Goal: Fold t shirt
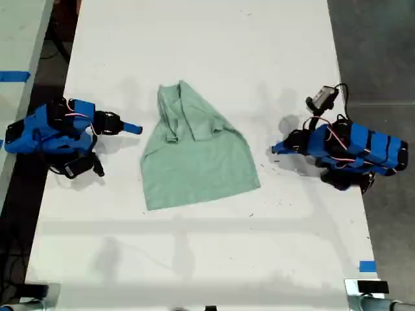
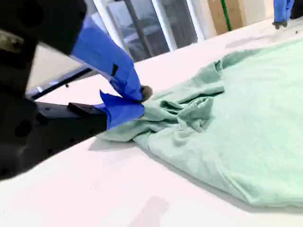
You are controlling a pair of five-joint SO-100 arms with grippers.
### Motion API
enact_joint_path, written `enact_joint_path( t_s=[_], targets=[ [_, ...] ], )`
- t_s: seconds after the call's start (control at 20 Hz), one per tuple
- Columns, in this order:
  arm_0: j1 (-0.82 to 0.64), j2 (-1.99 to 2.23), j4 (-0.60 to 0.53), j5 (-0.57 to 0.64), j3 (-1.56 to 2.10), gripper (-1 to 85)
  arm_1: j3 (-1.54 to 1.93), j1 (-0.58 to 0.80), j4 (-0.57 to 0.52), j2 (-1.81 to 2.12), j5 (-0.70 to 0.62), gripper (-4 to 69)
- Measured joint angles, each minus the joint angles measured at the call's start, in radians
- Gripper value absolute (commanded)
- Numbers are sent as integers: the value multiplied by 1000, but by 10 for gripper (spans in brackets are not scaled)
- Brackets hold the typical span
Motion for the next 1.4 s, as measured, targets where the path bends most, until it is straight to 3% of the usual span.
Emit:
enact_joint_path(
  t_s=[0.1,0.25,0.35,0.6,0.75,1.0,1.15,1.25,1.4],
  targets=[
    [37,0,0,-49,29,10,0,-3,2,0,51,22],
    [80,0,2,-451,34,10,0,0,2,0,110,22],
    [84,0,2,-518,34,12,0,-2,2,0,114,8],
    [91,0,2,-537,34,9,0,-15,6,0,110,-7],
    [94,0,2,-537,34,8,-40,-17,61,9,87,-7],
    [92,0,2,-537,35,8,-462,-17,107,-413,9,4],
    [92,0,2,-537,35,8,-801,-31,123,-871,-58,252],
    [92,0,2,-537,35,9,-965,-37,112,-1157,-103,269],
    [92,0,2,-537,35,10,-1020,-67,-5,-1453,-121,248]
  ],
)
